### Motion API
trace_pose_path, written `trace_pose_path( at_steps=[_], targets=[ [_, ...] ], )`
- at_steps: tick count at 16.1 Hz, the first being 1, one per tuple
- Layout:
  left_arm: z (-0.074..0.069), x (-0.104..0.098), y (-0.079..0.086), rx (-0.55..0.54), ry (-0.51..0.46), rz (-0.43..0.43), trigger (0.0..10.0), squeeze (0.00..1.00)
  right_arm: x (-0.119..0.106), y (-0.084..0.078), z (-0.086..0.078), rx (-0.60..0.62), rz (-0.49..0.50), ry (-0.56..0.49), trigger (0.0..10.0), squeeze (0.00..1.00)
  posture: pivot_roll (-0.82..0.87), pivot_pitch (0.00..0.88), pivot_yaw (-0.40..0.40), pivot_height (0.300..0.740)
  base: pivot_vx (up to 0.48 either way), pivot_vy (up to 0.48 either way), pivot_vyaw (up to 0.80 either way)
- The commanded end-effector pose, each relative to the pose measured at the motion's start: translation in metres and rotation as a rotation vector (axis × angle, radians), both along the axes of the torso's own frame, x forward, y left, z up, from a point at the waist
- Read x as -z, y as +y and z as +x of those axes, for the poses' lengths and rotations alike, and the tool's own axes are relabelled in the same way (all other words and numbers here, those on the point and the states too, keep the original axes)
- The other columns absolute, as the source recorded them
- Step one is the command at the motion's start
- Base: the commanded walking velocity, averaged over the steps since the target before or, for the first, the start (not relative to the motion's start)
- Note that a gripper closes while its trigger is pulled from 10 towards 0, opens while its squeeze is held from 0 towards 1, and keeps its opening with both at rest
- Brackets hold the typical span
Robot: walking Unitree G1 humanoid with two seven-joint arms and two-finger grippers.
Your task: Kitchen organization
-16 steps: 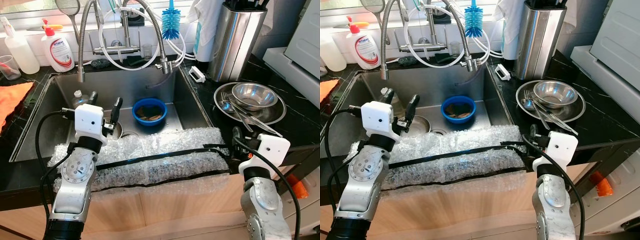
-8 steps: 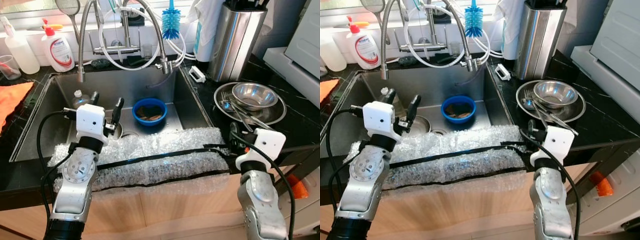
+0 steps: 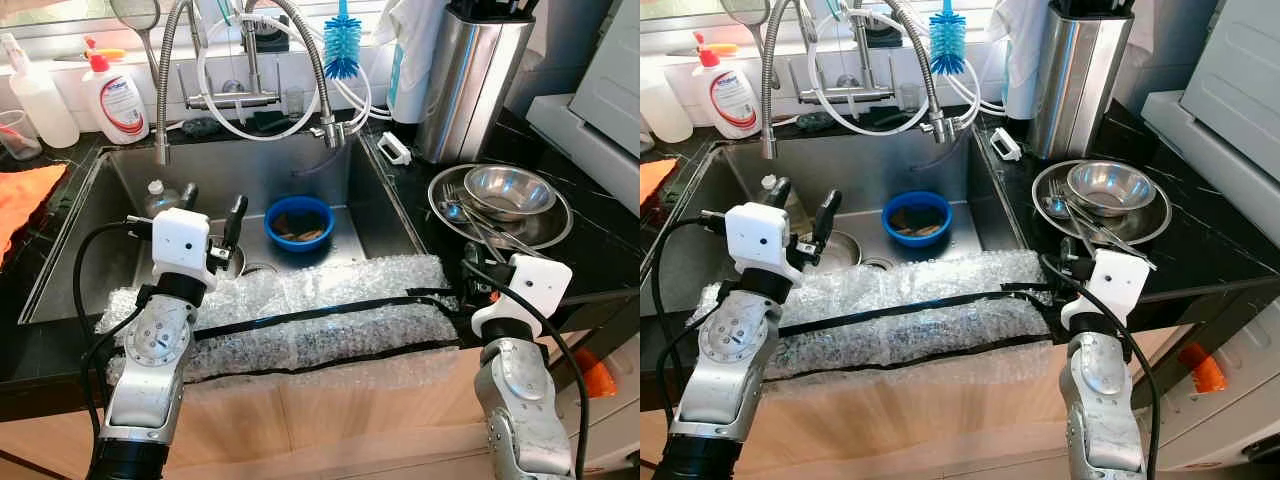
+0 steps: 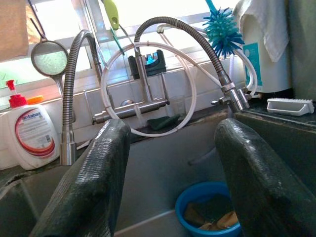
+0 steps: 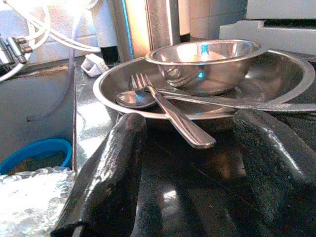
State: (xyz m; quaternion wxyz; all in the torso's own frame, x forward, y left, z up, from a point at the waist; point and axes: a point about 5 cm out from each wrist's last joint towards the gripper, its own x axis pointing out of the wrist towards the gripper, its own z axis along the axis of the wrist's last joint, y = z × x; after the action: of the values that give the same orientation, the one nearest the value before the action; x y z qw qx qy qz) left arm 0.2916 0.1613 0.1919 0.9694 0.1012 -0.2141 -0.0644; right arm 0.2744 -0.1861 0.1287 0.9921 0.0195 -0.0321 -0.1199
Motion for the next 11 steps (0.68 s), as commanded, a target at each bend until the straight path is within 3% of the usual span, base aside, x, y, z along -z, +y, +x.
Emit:
trace_pose_path(
  at_steps=[1, 4, 5, 11],
  targets=[
    [0.0022, -0.0025, 0.0, 0.0, -0.01, 0.018, 10.0, 0.0, -0.0017, 0.0001, 0.0022, 0.003, -0.003, -0.006, 10.0, 0.0, -0.06, 0.0, 0.019, 0.74, 0.0, 0.0, 0.0],
    [0.0018, -0.0024, 0.0007, -0.003, -0.012, 0.019, 10.0, 0.0, -0.0023, 0.0011, 0.0037, -0.004, -0.002, -0.012, 10.0, 0.0, -0.05, 0.0, 0.017, 0.74, 0.0, 0.0, 0.0],
    [0.0018, -0.0026, 0.001, -0.004, -0.013, 0.019, 10.0, 0.0, -0.0028, 0.0015, 0.0041, -0.007, -0.001, -0.015, 0.0, 0.0, -0.05, 0.0, 0.017, 0.74, 0.0, 0.0, 0.0],
    [0.0019, -0.0031, 0.0003, -0.002, -0.013, 0.019, 10.0, 0.0, -0.0049, 0.0053, 0.0054, -0.031, 0.01, -0.03, 0.0, 0.0, -0.05, 0.0, 0.016, 0.74, 0.0, 0.0, 0.0]
  ],
)
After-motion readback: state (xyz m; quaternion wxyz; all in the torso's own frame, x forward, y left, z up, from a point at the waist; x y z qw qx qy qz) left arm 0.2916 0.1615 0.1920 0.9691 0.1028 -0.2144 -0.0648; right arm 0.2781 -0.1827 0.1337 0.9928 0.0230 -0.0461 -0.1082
